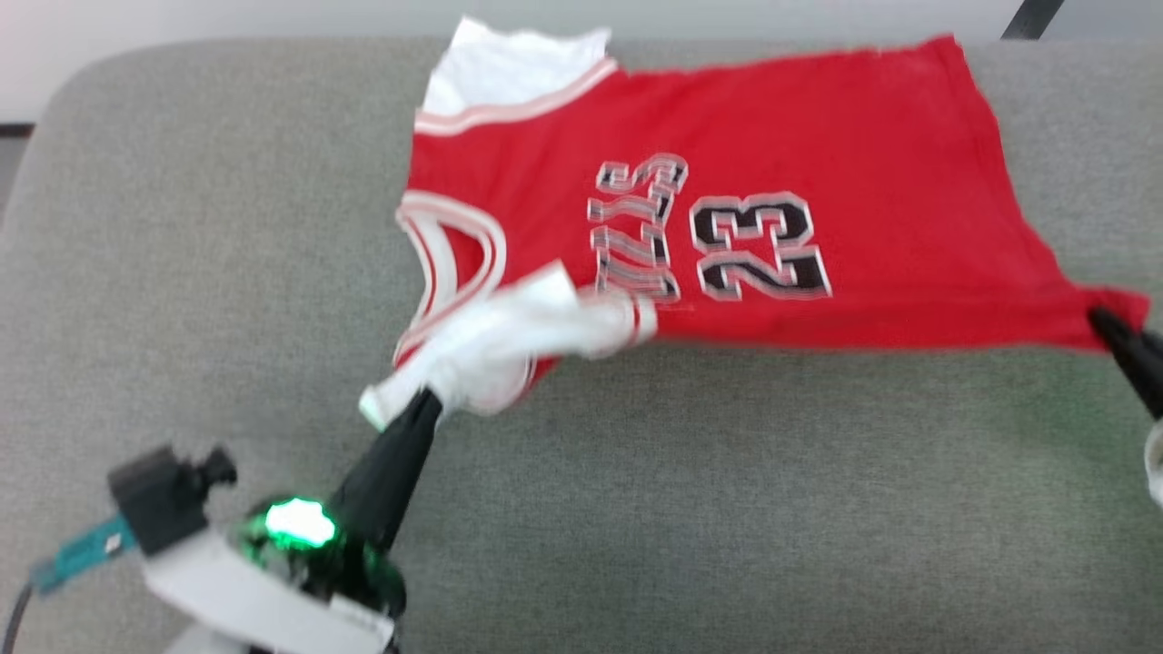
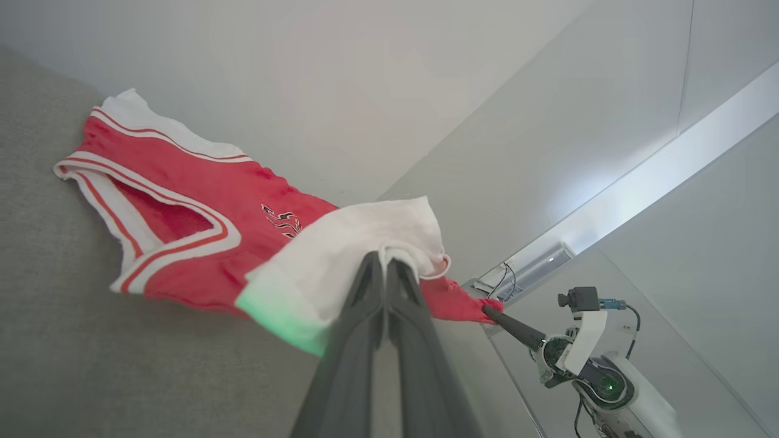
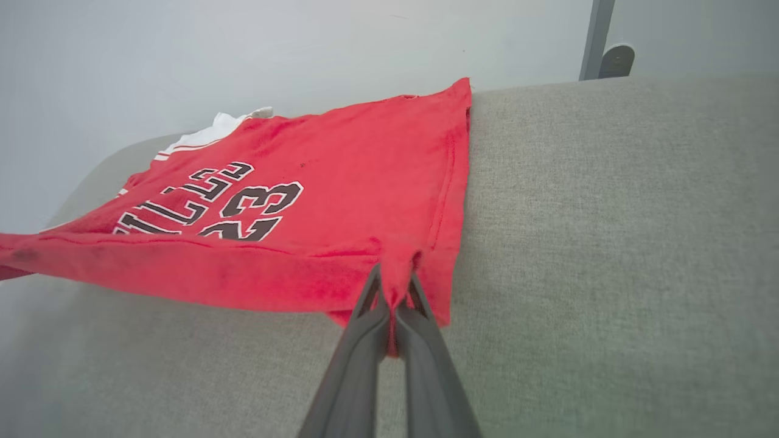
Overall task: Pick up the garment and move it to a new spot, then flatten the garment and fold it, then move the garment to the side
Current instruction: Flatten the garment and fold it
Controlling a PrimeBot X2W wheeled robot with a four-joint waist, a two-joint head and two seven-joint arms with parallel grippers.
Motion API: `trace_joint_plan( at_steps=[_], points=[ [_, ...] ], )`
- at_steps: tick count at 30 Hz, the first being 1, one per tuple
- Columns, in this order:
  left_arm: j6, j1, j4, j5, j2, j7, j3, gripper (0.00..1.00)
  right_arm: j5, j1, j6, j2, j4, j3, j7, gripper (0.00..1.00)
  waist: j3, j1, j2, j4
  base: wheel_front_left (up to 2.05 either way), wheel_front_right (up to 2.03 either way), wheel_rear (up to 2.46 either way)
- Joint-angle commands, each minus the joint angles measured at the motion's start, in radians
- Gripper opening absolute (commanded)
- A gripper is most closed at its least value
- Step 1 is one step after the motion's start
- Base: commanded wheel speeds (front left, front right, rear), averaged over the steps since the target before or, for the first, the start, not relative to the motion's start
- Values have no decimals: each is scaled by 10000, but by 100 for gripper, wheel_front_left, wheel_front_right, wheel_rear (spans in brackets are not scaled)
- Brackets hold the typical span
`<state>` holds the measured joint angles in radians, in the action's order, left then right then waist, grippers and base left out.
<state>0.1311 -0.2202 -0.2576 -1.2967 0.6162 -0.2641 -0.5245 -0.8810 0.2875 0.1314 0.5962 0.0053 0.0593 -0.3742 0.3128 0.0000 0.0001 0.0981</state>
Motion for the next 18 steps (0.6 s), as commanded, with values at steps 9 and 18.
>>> trace_joint_plan(
  at_steps=[9,18],
  points=[
    [-5,2550,-1587,837,69,3,865,0,1146,-2996,-11,-1730,-3342,-2548,-1766,0,-281,0,-1,-143,0,0,0],
    [-5,2431,-1623,898,108,4,905,0,1460,-3141,-11,-2705,-4465,-3045,-2885,0,-20,0,-1,-128,0,0,0]
  ],
)
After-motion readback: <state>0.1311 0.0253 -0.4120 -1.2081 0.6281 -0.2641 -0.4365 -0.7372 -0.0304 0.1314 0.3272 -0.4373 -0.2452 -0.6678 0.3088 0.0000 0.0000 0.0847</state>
